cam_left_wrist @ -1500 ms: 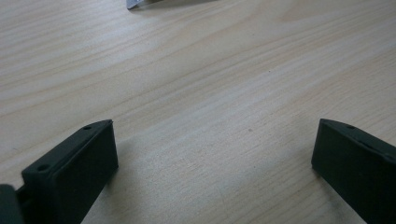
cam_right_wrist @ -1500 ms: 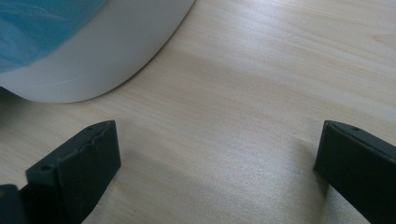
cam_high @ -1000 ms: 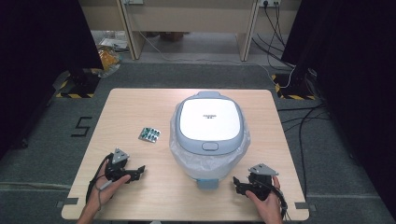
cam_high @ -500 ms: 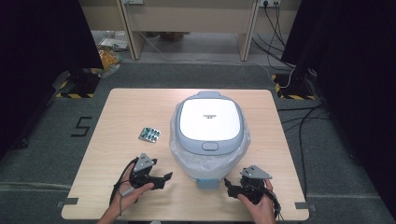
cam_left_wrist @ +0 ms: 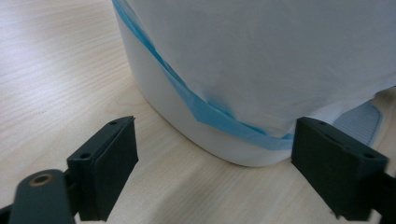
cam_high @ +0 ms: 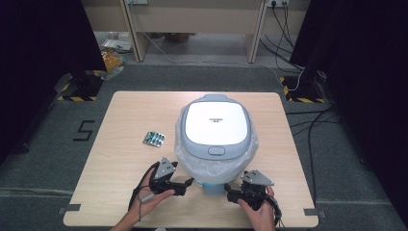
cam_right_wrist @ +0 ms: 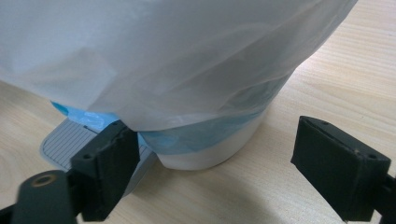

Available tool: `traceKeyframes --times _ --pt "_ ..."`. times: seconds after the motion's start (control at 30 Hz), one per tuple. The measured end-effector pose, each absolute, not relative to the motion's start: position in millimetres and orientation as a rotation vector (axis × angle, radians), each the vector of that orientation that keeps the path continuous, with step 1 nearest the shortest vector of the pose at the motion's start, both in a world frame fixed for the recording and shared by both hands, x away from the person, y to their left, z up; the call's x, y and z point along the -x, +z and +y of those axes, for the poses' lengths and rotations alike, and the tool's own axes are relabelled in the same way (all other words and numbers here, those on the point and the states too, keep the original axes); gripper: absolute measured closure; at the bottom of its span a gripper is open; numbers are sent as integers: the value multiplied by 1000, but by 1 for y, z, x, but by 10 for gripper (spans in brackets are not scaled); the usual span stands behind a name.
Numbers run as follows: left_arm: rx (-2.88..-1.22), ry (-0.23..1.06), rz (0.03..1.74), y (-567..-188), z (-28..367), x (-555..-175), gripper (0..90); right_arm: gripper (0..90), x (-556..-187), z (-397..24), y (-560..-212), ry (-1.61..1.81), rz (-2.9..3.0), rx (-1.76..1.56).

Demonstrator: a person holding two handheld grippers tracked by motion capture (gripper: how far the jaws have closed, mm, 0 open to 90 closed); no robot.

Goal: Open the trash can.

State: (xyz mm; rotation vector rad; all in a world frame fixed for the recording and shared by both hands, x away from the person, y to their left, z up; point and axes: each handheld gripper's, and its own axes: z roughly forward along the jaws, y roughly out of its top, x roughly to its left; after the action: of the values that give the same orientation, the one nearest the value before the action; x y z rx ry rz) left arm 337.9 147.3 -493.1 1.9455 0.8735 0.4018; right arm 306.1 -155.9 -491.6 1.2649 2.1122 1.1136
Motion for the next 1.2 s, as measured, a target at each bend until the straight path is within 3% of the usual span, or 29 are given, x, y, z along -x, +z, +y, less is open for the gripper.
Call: traceKeyframes --times 1.2 --pt "-1850 419 964 -496 128 -397 152 117 -368 -160 -495 1119 2075 -1272"
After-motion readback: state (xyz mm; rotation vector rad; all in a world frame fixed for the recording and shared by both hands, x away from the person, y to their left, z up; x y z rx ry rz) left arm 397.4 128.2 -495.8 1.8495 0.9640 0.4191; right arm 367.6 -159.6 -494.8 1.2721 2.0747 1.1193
